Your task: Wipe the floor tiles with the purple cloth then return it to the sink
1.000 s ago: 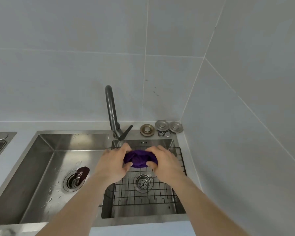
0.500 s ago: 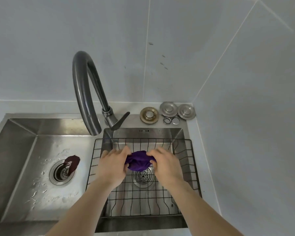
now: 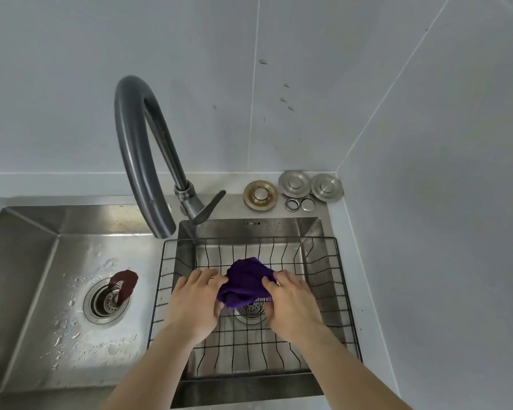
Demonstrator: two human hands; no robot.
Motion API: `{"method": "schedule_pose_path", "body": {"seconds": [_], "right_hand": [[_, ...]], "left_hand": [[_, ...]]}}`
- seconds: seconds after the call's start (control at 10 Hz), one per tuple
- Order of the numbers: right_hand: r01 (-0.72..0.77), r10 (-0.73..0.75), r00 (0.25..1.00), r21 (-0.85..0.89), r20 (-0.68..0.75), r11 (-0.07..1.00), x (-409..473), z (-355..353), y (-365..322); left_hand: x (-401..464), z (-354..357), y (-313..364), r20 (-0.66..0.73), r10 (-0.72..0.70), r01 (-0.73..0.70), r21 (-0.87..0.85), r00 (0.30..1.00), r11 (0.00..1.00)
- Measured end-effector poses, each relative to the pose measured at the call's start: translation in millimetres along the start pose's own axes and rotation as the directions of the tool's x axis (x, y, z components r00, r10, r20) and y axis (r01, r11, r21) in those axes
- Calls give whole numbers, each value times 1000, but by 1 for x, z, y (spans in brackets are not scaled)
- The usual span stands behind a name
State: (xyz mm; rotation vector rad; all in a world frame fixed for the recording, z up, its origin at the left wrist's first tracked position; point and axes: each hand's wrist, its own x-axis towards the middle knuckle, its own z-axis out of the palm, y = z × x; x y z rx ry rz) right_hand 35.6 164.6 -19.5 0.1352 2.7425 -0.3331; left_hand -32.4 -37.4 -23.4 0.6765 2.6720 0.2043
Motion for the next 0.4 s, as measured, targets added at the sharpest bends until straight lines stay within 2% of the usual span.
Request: {"method": "schedule_pose_path", "body": {"seconds": [0.1, 0.2, 0.4], "right_hand": [[-22, 22, 1000, 20, -20, 1000, -12, -10, -8], [-48, 50, 998, 60, -43, 997, -28, -25, -16], [-71, 77, 988, 48, -137, 996, -80, -57, -45]], "left_hand": [[-12, -16, 1, 11, -9, 10, -44, 1000, 999], [-28, -36, 3, -53, 4, -8, -69, 999, 998], [-81, -67, 3, -107, 56, -59, -21, 993, 998]]}}
